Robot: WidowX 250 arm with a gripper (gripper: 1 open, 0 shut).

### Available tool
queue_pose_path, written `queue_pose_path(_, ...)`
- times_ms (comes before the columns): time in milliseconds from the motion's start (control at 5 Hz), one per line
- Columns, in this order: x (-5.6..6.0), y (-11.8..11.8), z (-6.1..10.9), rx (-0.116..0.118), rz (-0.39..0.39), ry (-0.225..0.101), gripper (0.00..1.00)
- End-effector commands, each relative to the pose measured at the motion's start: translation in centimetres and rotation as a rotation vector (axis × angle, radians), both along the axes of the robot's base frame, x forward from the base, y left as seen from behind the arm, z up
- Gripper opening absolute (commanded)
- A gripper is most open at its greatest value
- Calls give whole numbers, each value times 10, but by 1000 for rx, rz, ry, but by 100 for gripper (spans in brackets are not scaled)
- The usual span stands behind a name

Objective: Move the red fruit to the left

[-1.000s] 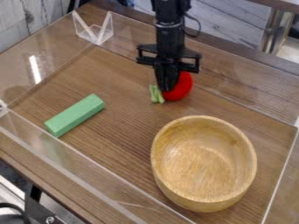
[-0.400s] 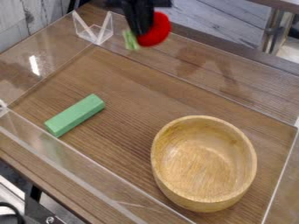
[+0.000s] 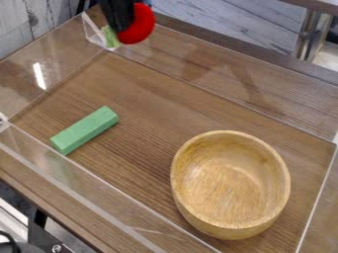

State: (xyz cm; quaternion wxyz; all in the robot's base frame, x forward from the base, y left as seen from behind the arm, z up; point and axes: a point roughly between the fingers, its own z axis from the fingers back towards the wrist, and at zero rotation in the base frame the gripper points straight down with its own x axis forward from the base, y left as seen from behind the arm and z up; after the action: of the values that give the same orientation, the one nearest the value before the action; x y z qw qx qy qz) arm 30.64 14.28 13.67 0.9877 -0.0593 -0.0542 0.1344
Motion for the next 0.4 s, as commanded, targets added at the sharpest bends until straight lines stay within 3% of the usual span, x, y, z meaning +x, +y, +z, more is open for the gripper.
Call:
queue_pose_path(0, -6, 22, -4, 26, 13, -19, 0)
queue_pose_path(200, -2, 55, -18, 39, 41, -6, 0)
